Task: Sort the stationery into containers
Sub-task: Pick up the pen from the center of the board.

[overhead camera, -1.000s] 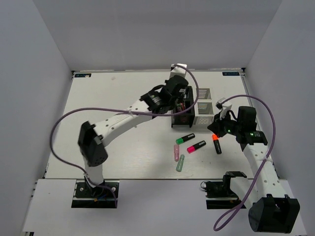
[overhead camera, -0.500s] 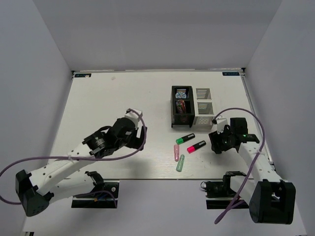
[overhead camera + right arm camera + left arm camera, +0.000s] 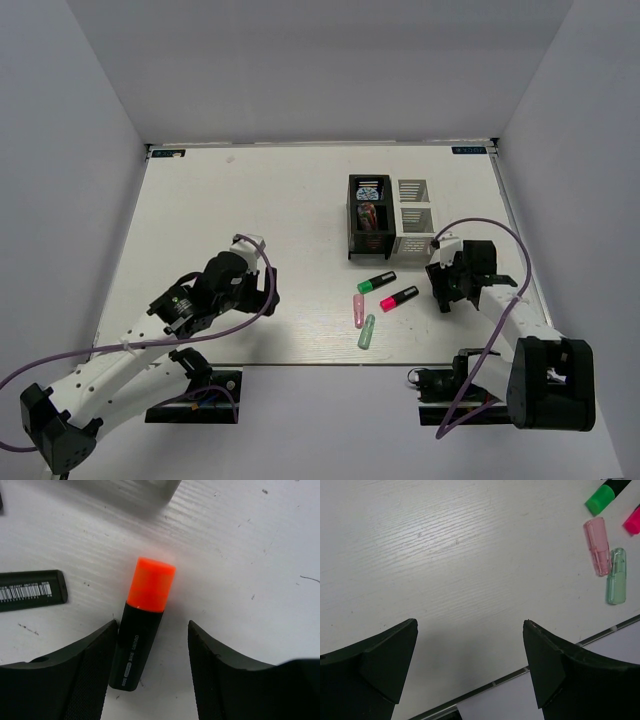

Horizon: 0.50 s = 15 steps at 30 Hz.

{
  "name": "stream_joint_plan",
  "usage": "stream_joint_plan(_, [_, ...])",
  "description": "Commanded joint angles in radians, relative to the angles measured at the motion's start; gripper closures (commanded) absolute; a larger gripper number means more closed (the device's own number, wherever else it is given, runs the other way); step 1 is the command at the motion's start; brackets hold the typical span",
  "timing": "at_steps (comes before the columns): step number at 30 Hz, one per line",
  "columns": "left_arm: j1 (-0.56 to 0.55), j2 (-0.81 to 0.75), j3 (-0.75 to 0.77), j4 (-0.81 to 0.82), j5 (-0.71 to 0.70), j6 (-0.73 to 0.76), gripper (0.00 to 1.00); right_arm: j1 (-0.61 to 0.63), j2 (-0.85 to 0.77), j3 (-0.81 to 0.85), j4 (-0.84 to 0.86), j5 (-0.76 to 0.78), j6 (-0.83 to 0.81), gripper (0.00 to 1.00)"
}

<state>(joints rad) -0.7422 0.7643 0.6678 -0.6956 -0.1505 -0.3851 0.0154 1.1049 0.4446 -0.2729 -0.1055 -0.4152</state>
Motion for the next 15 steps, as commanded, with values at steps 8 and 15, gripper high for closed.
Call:
stream_joint_plan(8, [0.012, -0.005, -0.005, 0.025, 0.023, 0.003, 0.04, 0.000, 0.101, 0.020, 0.015, -0.010, 0.049, 0.62])
stream_joint_plan(15, [0.012, 0.004, -0.004, 0.034, 0.058, 0.000, 0.04, -0.003, 0.072, 0.037, -0.092, -0.042, 0.035, 1.00])
